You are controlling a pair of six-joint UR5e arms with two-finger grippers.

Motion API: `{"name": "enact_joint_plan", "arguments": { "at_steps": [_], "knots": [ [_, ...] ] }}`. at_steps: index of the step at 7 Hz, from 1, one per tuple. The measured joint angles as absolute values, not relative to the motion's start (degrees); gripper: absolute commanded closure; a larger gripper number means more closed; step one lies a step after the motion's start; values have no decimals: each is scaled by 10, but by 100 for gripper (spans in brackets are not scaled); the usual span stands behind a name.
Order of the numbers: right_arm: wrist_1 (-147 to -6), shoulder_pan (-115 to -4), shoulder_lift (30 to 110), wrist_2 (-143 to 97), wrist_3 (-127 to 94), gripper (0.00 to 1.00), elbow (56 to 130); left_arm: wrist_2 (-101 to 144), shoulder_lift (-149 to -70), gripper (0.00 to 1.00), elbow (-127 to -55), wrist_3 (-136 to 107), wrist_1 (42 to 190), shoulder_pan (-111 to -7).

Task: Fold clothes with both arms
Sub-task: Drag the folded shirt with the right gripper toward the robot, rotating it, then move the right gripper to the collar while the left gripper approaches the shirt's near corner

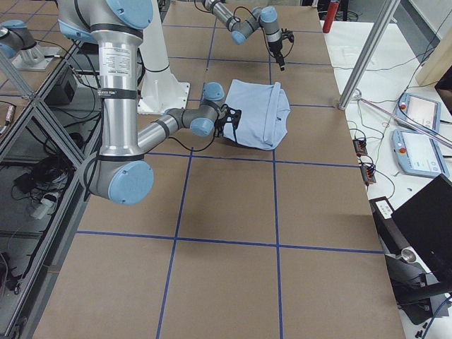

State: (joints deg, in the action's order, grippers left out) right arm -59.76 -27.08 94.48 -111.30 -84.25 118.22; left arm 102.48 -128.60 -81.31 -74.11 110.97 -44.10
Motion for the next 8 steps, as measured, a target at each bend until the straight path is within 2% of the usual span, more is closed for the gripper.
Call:
{"name": "enact_joint_plan", "arguments": {
  "at_steps": [2, 3, 5, 8],
  "knots": [
    [-598, -149, 1010, -1112, -863, 100, 1237, 1024, -1286, 1, -817, -741, 1110, -439],
    [-598, -86, 1021, -1110, -882, 1, 1244, 1023, -1285, 1, -821, -741, 1109, -438],
    [-595, -10, 1025, -1107, -901, 0, 1249, 1023, -1284, 1, -828, -740, 1109, -436],
    [-591, -49, 1022, -1107, -906, 0, 1271, 1027, -1283, 1, -853, -741, 1107, -413]
  ]
}}
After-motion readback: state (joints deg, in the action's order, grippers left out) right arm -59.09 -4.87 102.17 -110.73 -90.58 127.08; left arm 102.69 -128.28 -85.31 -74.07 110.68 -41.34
